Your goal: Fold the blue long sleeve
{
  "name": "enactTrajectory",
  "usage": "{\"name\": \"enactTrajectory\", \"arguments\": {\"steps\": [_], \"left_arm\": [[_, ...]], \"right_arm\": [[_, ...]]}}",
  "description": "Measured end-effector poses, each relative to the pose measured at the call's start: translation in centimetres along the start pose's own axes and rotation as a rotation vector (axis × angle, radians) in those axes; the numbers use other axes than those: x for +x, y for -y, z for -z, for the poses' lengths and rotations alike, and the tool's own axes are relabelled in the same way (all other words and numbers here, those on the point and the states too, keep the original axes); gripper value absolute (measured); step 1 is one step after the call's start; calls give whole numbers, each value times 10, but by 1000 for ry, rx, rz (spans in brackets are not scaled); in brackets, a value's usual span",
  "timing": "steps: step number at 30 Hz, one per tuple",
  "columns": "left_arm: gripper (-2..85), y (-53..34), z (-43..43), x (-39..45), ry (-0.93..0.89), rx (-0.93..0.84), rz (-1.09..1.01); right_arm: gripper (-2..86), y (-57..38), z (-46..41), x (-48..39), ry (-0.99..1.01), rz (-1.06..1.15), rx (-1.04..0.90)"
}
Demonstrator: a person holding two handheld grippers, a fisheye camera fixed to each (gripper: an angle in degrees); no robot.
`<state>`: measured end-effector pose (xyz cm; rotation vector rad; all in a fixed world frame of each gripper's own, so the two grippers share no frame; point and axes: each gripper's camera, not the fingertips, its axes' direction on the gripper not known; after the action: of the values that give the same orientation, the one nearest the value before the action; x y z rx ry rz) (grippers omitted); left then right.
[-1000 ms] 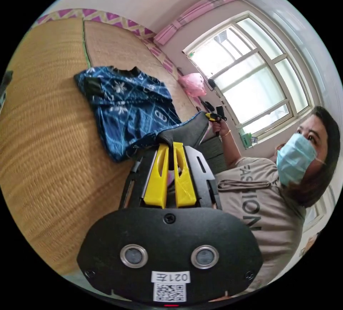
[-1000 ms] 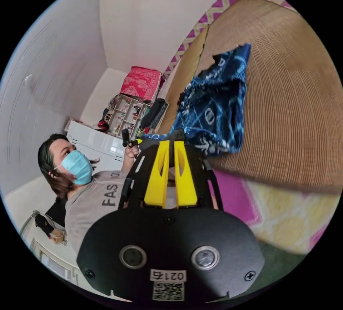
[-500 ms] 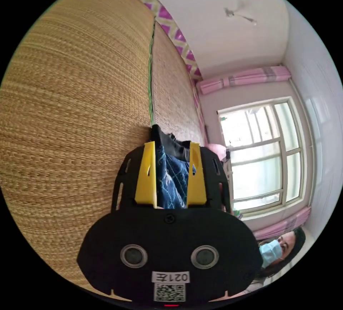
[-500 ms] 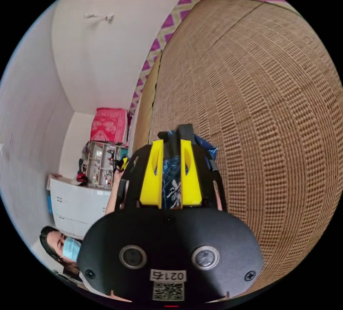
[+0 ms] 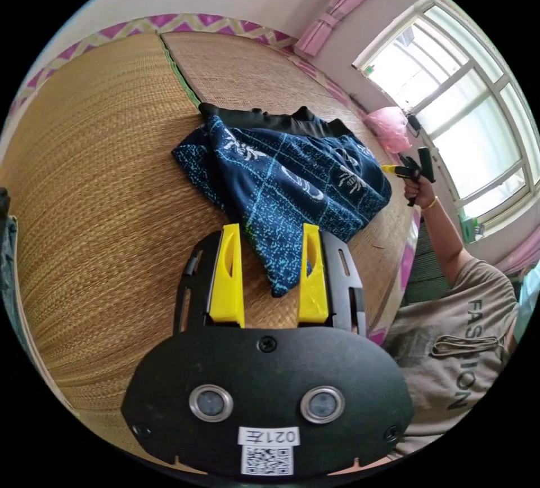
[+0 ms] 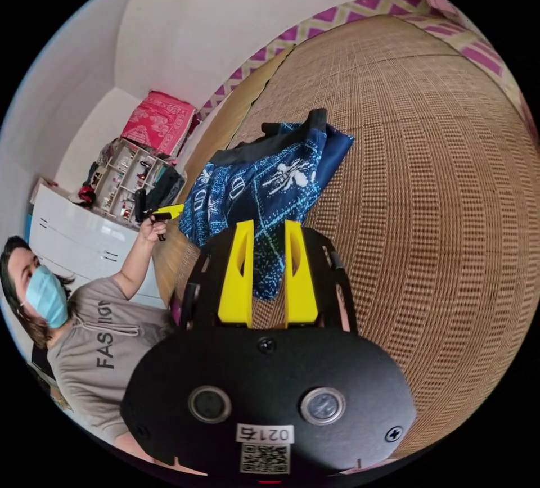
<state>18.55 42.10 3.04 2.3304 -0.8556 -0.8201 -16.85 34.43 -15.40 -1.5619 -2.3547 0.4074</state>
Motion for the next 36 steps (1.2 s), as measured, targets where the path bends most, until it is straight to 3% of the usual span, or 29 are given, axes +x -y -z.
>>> {"name": "enactTrajectory", "arguments": {"steps": [6, 11, 18, 21, 26, 32, 36], "left_arm": [[141, 2, -23, 6, -84, -82, 28], [32, -7, -40, 22, -56, -151, -30], [25, -6, -28, 15, -176, -131, 37], [49, -7, -37, 13, -234, -154, 33], [7, -16, -25, 3, -220, -124, 86], [-3, -53, 24, -21, -136, -159, 85], [-1, -89, 56, -53, -96, -96, 158]], "right_arm": [[93, 3, -14, -4, -44, -42, -82], [89, -12, -49, 1, 6, -59, -210], [88, -53, -13, 1, -10, -87, -155], [96, -68, -13, 10, 165, -135, -106], [34, -75, -30, 9, 138, -174, -95], [12, -139, -13, -39, 362, -191, -51], [12, -222, -61, -126, 414, -165, -116]]}}
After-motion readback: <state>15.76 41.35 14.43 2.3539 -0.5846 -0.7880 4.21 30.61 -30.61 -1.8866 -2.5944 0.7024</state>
